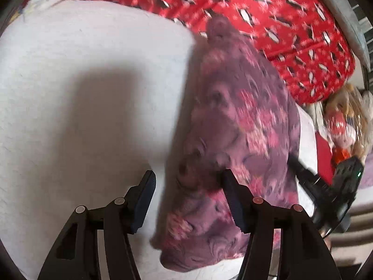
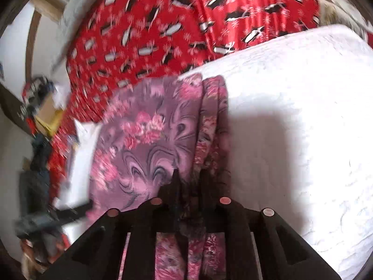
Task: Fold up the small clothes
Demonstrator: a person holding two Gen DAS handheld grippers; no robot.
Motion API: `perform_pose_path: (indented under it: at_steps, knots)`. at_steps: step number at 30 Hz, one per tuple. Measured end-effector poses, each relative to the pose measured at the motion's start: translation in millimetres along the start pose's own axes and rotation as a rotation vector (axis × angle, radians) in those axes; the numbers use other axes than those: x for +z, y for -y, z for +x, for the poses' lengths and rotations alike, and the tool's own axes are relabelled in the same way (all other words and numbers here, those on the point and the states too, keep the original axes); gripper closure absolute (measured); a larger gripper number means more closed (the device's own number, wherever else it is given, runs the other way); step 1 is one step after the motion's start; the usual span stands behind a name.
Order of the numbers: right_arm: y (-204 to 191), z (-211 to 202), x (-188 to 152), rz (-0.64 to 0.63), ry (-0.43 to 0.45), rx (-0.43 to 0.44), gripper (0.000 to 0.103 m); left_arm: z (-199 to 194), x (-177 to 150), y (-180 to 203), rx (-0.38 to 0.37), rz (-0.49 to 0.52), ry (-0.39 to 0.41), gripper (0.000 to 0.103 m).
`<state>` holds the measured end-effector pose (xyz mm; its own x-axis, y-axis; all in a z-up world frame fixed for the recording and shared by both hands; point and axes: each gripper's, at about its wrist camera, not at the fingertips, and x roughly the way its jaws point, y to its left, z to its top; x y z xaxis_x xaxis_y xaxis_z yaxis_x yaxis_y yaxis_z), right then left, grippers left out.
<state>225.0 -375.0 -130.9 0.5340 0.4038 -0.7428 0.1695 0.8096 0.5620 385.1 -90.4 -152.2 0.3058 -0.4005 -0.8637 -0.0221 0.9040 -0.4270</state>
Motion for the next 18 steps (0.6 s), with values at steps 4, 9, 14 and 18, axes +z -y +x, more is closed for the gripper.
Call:
perform_pose_path:
  at_steps: [4, 9, 14, 18]
  knots:
    - [-8, -25, 16, 0.01, 0.096, 0.036, 0.078, -12, 11, 10, -0.012, 0.007, 0.061, 0.046]
    - [-20, 2, 41, -0.001, 0.06, -0.04, 0.052, -7, 32, 34, 0.024, 0.037, 0.09, 0.046]
    - [-25, 13, 48, -0.065, 0.104, -0.065, 0.096, 11, 37, 56, 0.155, 0.151, 0.12, 0.046]
    - [11, 28, 45, 0.029, 0.041, -0.091, 0.101, 32, 35, 61, 0.166, 0.152, 0.105, 0.045]
